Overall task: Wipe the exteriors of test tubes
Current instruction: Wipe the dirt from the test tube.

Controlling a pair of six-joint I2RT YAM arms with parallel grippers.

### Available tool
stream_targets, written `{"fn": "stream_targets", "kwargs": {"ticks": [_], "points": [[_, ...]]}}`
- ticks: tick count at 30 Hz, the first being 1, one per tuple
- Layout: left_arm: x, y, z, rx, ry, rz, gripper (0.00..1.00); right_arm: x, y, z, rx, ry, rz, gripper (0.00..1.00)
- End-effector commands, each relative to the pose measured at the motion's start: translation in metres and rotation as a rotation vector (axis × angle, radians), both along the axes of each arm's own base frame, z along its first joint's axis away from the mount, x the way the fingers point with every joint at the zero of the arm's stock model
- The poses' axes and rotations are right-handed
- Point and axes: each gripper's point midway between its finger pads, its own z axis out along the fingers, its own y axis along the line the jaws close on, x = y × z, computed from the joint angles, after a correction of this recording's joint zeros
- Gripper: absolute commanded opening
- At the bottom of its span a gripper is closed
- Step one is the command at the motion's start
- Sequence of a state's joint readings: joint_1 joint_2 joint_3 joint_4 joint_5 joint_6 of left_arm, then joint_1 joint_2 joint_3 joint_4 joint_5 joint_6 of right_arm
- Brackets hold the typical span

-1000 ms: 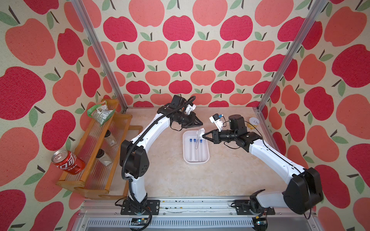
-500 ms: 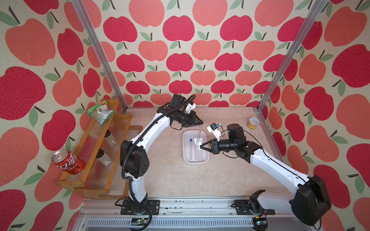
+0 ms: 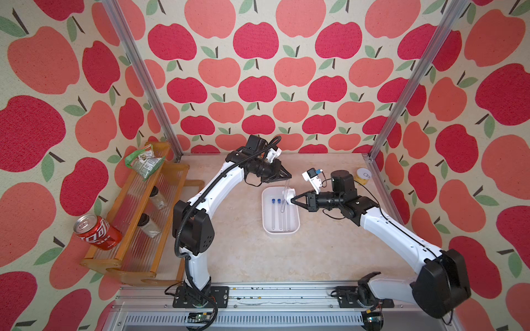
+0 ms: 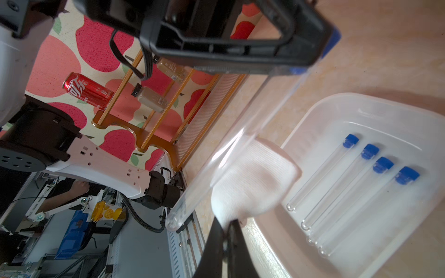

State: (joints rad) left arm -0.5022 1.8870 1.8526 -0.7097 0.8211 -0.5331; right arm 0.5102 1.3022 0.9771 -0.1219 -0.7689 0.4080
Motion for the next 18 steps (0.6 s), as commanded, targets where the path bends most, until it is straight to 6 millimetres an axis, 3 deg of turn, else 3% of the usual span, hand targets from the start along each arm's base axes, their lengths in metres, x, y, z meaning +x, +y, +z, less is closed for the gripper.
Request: {"fn": "stream_targets", "kwargs": {"ticks": [1, 5, 9, 14, 18], "points": [[-0.005, -0.006, -0.001, -0.003, 0.013, -0.032, 0.14, 0.016, -0.003, 0.013, 0.001, -0.049, -0.006, 0.0], [-0.006, -0.003, -0.006, 0.021, 0.015, -0.028, 0.14, 0.032, -0.009, 0.022, 0.004, -0.068, -0.041, 0.0], [-0.001, 0.007, -0.018, 0.119, 0.001, 0.013, 0.14, 0.028, -0.012, 0.032, 0.027, -0.072, -0.036, 0.0], [0.001, 0.015, -0.029, 0.257, -0.052, 0.038, 0.14, -0.009, -0.008, 0.042, 0.094, -0.066, 0.075, 0.0], [0.008, 0.025, -0.037, 0.362, -0.084, 0.083, 0.14, -0.043, -0.005, 0.033, 0.077, -0.037, 0.144, 0.0]]}}
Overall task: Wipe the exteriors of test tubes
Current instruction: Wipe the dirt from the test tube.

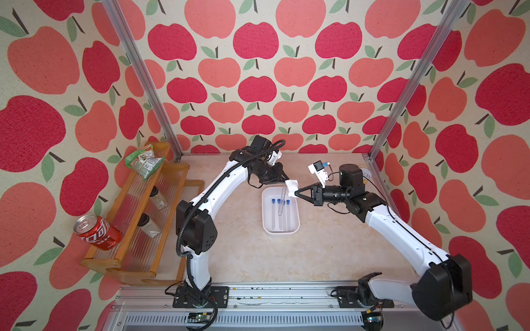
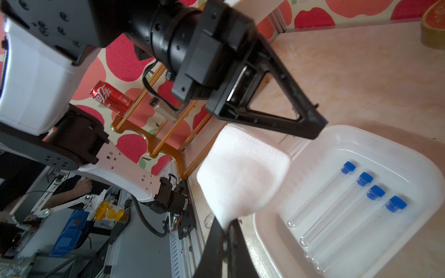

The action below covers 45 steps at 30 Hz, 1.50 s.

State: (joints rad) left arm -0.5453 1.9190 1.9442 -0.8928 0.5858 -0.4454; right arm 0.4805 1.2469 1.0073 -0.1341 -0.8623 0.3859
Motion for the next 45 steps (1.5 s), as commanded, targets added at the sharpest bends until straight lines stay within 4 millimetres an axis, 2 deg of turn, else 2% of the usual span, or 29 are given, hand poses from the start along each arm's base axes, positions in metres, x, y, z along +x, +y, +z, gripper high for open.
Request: {"fn": "stream_targets", "kwargs": {"ticks": [1, 4, 7, 11, 17, 25, 30, 34, 40, 45], "points": [[0.008, 0.016, -0.016, 0.162, -0.037, 0.043, 0.14, -0.036, 0.002, -0.007, -0.019, 0.031, 0.084, 0.0], [0.012, 0.021, -0.021, 0.247, -0.061, 0.068, 0.14, -0.05, 0.007, -0.029, -0.125, 0.053, 0.088, 0.0], [0.015, 0.02, -0.021, 0.303, -0.096, 0.08, 0.14, -0.055, 0.011, -0.049, -0.233, 0.06, 0.057, 0.0], [0.018, 0.02, -0.023, 0.374, -0.13, 0.096, 0.14, -0.046, 0.014, -0.074, -0.374, 0.048, -0.05, 0.0], [0.019, 0.017, -0.02, 0.368, -0.141, 0.114, 0.15, -0.025, 0.026, -0.094, -0.396, 0.075, -0.211, 0.0], [0.016, 0.017, -0.018, 0.364, -0.139, 0.115, 0.15, 0.01, 0.032, -0.09, -0.407, 0.054, -0.34, 0.0], [0.013, 0.014, -0.019, 0.354, -0.135, 0.105, 0.15, 0.034, 0.035, -0.08, -0.384, 0.043, -0.362, 0.0], [0.013, 0.015, -0.018, 0.354, -0.14, 0.105, 0.15, 0.045, 0.033, -0.07, -0.347, 0.042, -0.377, 0.0], [0.012, 0.014, -0.019, 0.35, -0.136, 0.099, 0.14, 0.041, 0.036, -0.069, -0.32, 0.065, -0.355, 0.0], [0.014, 0.015, -0.017, 0.345, -0.144, 0.101, 0.14, 0.015, 0.043, -0.083, -0.342, 0.087, -0.295, 0.0]]}}
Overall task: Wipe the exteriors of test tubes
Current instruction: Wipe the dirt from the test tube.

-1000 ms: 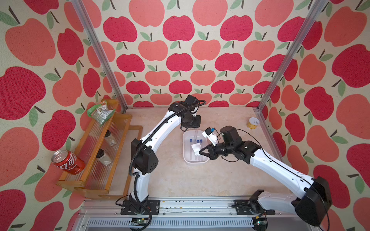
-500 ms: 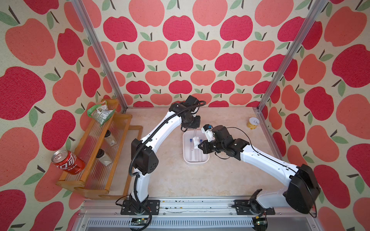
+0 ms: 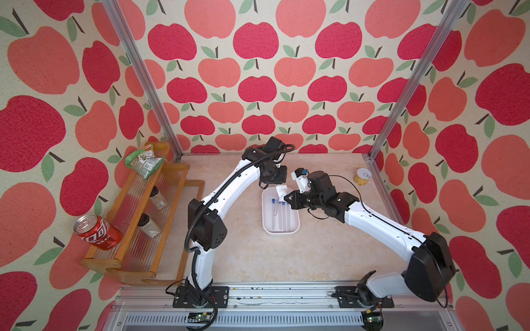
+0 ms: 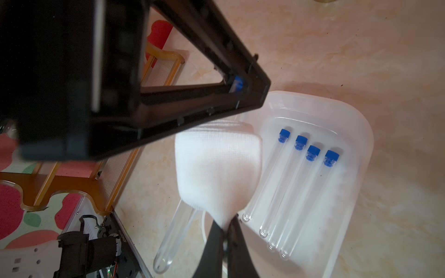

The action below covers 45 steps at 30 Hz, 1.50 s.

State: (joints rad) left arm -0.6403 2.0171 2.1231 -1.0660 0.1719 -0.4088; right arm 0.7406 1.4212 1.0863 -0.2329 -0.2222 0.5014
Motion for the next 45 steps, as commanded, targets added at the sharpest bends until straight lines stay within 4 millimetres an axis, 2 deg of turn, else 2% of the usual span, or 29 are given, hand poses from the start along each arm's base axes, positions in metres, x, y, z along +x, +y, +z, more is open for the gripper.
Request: {"fn": "stream_targets", "kwargs": {"ticks": [1, 8, 13, 18, 29, 33, 37, 45], "points": [[-0.003, 0.002, 0.005, -0.002, -0.004, -0.001, 0.14, -0.026, 0.006, -0.005, 0.017, 0.037, 0.044, 0.0], [-0.002, 0.006, 0.009, -0.016, -0.005, 0.01, 0.14, -0.066, 0.005, -0.018, 0.036, 0.061, 0.037, 0.0], [-0.003, 0.002, 0.012, -0.05, 0.002, 0.011, 0.14, -0.074, 0.009, -0.021, 0.051, 0.064, 0.047, 0.0], [-0.008, 0.0, 0.013, -0.068, 0.006, 0.011, 0.14, -0.063, 0.009, -0.017, 0.054, 0.045, 0.039, 0.0], [-0.021, 0.005, 0.017, -0.097, 0.021, 0.013, 0.14, 0.0, -0.005, 0.005, 0.043, 0.009, -0.015, 0.0], [-0.022, 0.007, 0.018, -0.101, 0.021, 0.018, 0.14, 0.006, -0.002, 0.012, 0.04, -0.001, 0.009, 0.0], [-0.021, 0.009, 0.02, -0.114, 0.016, 0.023, 0.14, -0.01, 0.005, 0.009, 0.061, 0.01, 0.061, 0.0], [-0.015, 0.013, 0.024, -0.139, 0.017, 0.038, 0.14, -0.066, 0.012, 0.0, 0.065, 0.014, 0.183, 0.0]]}}
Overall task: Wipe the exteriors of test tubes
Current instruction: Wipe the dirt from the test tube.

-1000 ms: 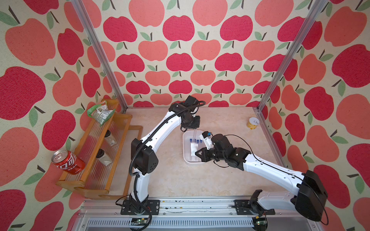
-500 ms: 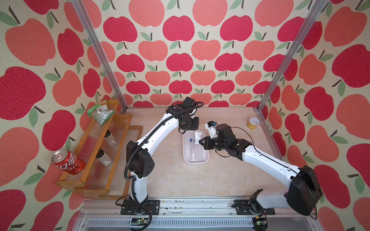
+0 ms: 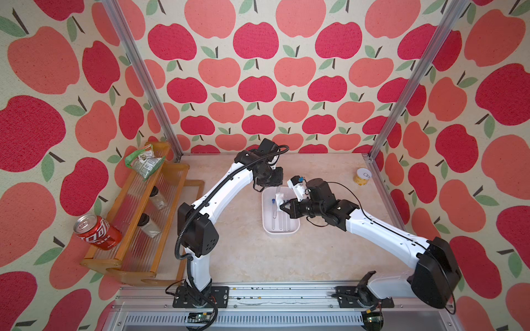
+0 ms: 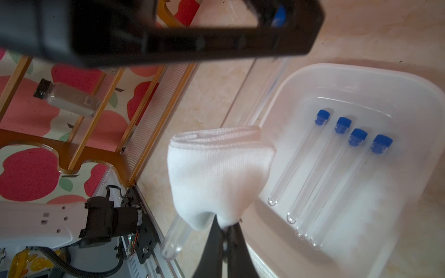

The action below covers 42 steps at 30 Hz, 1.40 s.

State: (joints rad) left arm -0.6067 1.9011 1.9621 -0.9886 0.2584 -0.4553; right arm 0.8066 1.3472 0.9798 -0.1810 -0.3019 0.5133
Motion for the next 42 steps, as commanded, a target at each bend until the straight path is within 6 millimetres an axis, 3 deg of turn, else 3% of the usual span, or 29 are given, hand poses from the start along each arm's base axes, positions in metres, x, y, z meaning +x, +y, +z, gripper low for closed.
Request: {"fn": "stream_targets", "kwargs": {"ticks": [1, 4, 7, 20, 24, 30, 42], "points": [[0.0, 0.002, 0.017, -0.048, -0.021, 0.013, 0.14, -0.027, 0.001, 0.004, 0.018, -0.008, 0.073, 0.0], [0.001, 0.001, 0.02, -0.062, -0.021, 0.014, 0.14, -0.041, 0.002, 0.0, 0.02, 0.01, 0.108, 0.0], [0.0, -0.001, 0.021, -0.072, -0.017, 0.01, 0.15, -0.04, -0.004, -0.003, -0.004, 0.0, 0.095, 0.0], [-0.008, -0.007, 0.023, -0.109, 0.006, -0.003, 0.14, 0.038, -0.019, 0.021, -0.025, -0.061, 0.005, 0.0], [-0.008, -0.009, 0.022, -0.119, 0.012, -0.007, 0.14, 0.047, -0.015, 0.027, -0.015, -0.073, 0.008, 0.0], [-0.006, -0.009, 0.024, -0.126, 0.009, -0.004, 0.14, 0.029, -0.007, 0.027, 0.019, -0.063, 0.066, 0.0], [0.001, -0.002, 0.03, -0.15, 0.002, 0.009, 0.14, -0.048, 0.004, 0.013, 0.057, -0.009, 0.266, 0.0]]}}
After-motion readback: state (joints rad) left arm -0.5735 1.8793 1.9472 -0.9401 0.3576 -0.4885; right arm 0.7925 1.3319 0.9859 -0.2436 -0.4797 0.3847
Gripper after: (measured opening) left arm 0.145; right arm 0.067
